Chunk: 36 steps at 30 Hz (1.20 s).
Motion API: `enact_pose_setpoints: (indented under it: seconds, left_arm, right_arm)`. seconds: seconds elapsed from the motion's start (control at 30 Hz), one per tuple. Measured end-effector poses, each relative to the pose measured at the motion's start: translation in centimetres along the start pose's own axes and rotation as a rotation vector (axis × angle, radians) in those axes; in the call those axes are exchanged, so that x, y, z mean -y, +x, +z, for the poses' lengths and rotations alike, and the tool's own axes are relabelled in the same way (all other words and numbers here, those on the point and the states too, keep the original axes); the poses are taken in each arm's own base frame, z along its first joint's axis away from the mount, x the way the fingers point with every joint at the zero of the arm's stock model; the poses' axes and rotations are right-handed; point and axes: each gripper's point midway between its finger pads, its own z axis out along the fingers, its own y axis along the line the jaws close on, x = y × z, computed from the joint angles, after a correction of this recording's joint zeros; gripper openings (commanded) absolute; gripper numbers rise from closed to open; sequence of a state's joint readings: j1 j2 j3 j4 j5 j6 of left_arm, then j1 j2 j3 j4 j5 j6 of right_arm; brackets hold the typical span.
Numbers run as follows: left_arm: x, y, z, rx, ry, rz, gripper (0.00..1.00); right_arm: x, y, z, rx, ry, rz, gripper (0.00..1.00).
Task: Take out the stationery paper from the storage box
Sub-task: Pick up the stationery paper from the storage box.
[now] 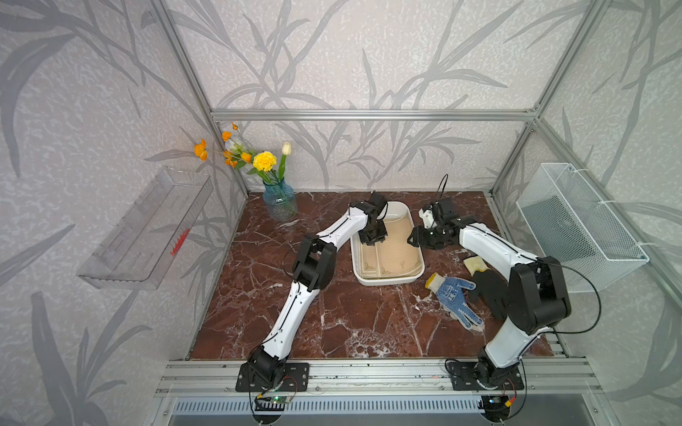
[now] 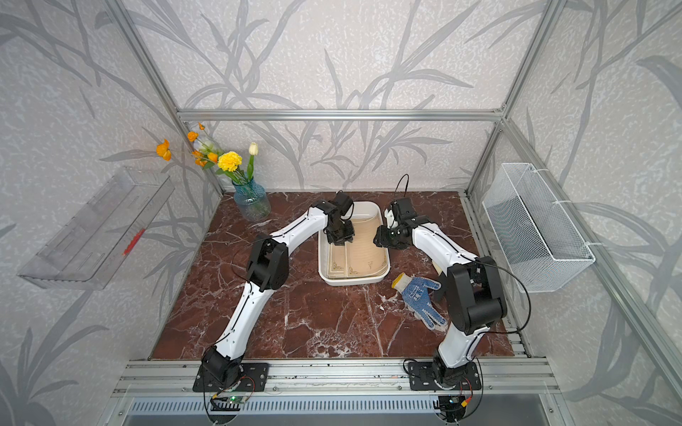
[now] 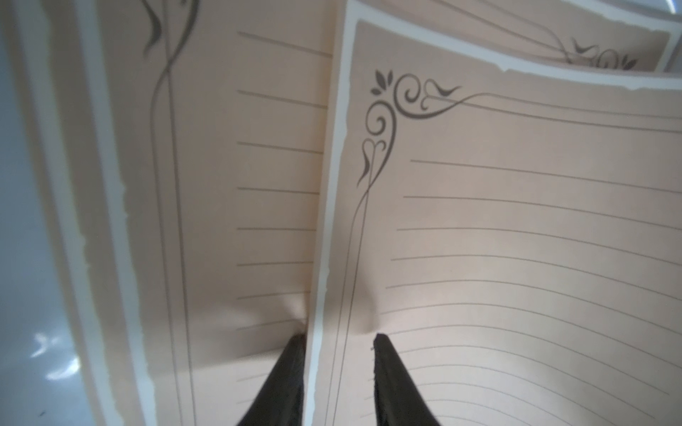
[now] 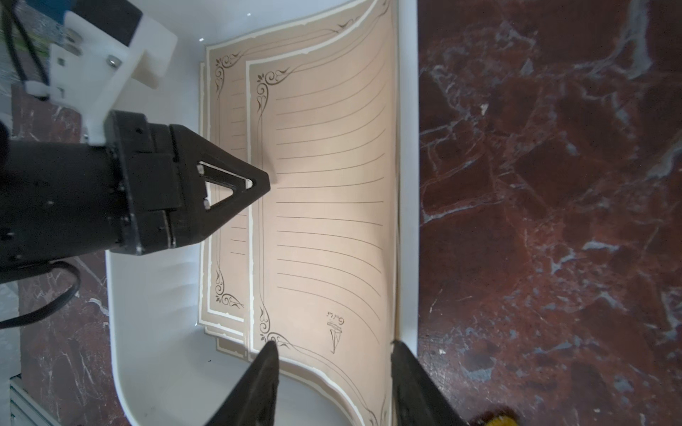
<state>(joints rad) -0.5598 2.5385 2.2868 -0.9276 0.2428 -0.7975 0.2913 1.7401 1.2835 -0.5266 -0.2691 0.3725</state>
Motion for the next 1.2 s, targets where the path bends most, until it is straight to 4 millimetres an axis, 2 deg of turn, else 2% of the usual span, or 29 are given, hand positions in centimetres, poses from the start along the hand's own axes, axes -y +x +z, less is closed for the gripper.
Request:
enact_pose_setpoints:
  seconds: [0.27,0.63,0.9,1.07,1.2]
  left_arm:
    - [0.3,0.0,0.0,0.0,0.017,-0.003,0.32]
    - [0.3,0.0,0.1,-0.003,0.029,-0.008,0.32]
    - [0.4,0.0,0.1,-0.005,0.039,-0.017,0.32]
    - [0.6,0.0,0.2,-0.008,0.053,-0.017,0.32]
    - [0.6,0.0,0.2,-0.007,0.053,-0.016,0.32]
  right_arm:
    - [-0.1,0.3,0.3,-0.017,0.017,-0.009,0.38]
    - [-0.2,0.3,0.4,-0.022,0.037,-0.018,0.39]
    - [0.7,0.7,1.0,-0.047,0.089,-0.025,0.38]
    - [1.0,1.0,1.3,-0.062,0.102,-0.03,0.29]
    - [1.0,1.2,1.5,-0.068,0.107,-0.033,0.28]
